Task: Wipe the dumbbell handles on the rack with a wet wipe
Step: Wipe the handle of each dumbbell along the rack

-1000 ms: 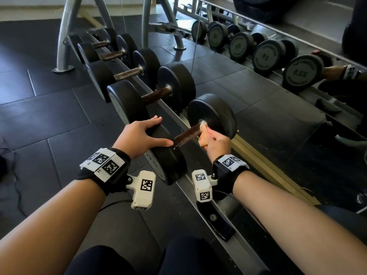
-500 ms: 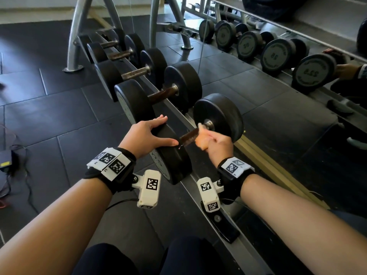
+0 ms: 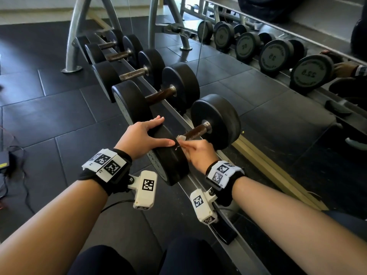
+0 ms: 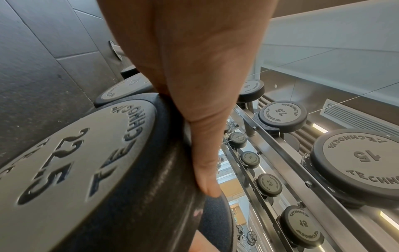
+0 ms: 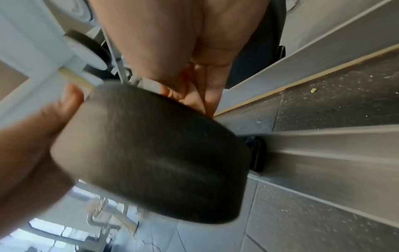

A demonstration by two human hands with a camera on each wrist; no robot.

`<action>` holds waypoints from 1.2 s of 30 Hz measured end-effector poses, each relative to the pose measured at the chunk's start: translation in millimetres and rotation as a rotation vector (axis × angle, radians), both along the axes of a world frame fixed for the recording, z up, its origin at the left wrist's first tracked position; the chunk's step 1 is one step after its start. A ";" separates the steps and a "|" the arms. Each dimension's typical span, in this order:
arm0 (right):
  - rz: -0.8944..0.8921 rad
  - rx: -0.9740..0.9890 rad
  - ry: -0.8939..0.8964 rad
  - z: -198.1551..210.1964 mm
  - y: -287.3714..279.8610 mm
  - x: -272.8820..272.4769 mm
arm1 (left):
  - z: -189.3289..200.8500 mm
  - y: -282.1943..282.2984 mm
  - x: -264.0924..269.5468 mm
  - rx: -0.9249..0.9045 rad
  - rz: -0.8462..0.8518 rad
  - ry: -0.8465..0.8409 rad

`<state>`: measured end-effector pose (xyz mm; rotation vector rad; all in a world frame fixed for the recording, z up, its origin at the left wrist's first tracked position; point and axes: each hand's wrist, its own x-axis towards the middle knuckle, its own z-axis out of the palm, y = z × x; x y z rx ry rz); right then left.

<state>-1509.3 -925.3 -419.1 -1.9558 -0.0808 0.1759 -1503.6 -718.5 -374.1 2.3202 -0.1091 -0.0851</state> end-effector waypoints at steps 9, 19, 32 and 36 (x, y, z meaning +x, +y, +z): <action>-0.154 -0.282 -0.291 36.2 -43.6 44.7 | -2.5 0.0 -0.3 -0.045 0.003 0.016; 0.082 -0.639 -0.477 15.6 -27.6 55.6 | -1.9 0.1 0.1 -0.045 0.010 0.011; 0.424 -0.812 -0.505 -4.5 -22.3 41.7 | -4.8 1.8 1.6 -0.070 0.015 0.002; 0.469 -0.844 -0.568 -3.1 -22.5 39.5 | -4.7 1.4 0.7 -0.056 0.013 -0.002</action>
